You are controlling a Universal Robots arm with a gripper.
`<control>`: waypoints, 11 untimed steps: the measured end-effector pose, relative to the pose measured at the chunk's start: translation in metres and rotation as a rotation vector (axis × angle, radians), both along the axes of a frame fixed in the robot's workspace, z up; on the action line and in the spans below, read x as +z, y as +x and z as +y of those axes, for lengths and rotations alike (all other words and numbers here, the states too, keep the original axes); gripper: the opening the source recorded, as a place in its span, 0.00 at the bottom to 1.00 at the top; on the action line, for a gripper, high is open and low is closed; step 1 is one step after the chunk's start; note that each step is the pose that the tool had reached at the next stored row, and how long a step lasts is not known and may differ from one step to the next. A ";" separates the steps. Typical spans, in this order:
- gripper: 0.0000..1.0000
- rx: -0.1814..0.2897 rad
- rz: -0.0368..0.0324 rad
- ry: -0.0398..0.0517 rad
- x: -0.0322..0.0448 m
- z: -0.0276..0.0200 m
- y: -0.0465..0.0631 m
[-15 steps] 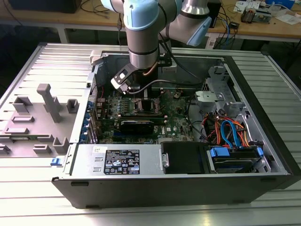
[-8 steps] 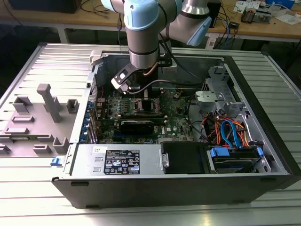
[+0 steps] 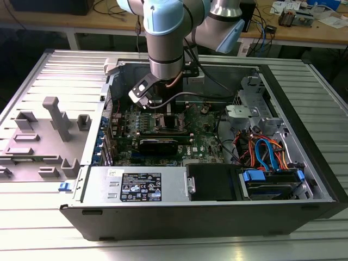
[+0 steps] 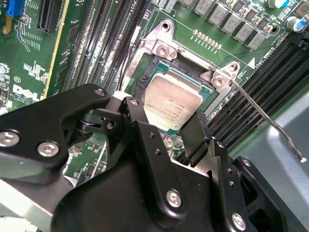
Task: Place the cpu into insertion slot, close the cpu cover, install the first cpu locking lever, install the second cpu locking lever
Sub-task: 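Place the cpu into insertion slot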
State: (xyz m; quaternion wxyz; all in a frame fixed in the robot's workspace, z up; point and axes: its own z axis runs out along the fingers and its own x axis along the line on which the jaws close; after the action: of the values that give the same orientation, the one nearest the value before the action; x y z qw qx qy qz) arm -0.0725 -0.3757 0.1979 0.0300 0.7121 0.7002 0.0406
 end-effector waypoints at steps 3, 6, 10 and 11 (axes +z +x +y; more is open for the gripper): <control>0.54 0.001 0.0001 0.0001 0.0000 0.0000 0.000; 0.54 0.001 0.0001 0.0001 0.0000 0.0000 0.000; 0.54 0.001 0.0001 0.0001 0.0000 0.0000 0.000; 0.54 0.001 0.0001 0.0001 0.0000 0.0000 0.000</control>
State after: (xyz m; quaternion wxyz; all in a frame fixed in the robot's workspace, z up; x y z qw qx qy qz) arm -0.0725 -0.3758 0.1979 0.0299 0.7117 0.7006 0.0406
